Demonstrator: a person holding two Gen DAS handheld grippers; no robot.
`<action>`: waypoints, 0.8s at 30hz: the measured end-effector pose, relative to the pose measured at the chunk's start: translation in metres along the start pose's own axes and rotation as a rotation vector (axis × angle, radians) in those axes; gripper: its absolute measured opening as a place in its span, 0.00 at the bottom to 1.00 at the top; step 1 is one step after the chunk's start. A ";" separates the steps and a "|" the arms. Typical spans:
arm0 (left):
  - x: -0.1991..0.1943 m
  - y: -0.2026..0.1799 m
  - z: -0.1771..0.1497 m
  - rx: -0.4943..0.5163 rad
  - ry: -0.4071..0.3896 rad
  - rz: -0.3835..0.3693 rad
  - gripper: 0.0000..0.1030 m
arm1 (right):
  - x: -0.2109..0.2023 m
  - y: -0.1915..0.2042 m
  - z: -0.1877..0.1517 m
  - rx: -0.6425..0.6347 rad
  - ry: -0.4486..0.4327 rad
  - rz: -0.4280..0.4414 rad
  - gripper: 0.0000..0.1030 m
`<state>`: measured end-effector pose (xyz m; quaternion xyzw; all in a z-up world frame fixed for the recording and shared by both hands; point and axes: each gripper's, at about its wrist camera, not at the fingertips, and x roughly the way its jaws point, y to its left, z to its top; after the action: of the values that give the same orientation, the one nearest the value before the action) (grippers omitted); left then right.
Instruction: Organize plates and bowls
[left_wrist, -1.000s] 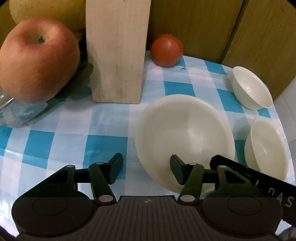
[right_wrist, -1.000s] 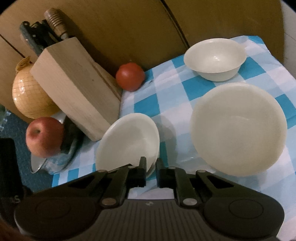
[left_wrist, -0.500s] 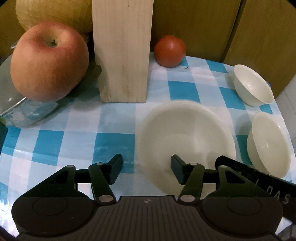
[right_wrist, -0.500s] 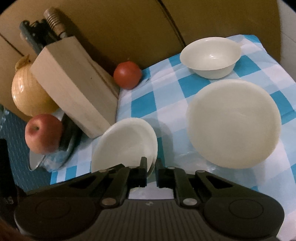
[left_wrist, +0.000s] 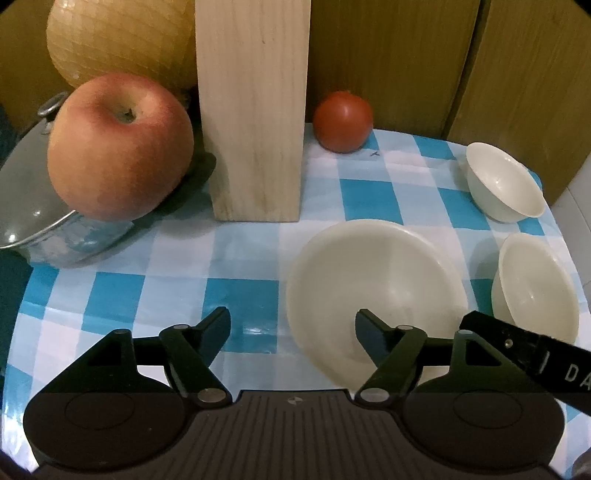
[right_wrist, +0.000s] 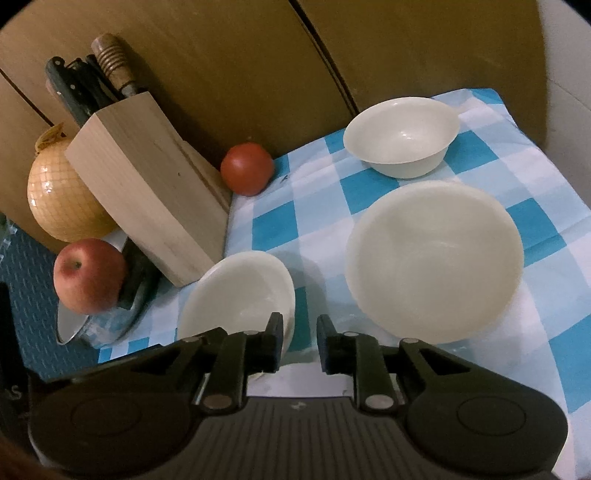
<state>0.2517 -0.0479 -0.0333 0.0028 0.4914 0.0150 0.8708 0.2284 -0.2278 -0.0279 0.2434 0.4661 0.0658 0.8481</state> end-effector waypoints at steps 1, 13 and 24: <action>-0.001 0.000 0.000 -0.002 -0.003 0.002 0.79 | -0.003 -0.001 0.000 0.003 -0.007 0.002 0.19; -0.021 0.001 -0.002 -0.016 -0.047 0.005 0.81 | -0.038 -0.033 0.008 0.055 -0.093 -0.044 0.22; -0.034 -0.059 0.012 0.052 -0.071 -0.137 0.82 | -0.064 -0.073 0.019 0.096 -0.163 -0.150 0.26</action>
<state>0.2457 -0.1075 0.0005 -0.0076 0.4596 -0.0578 0.8862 0.2002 -0.3194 -0.0056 0.2527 0.4151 -0.0402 0.8731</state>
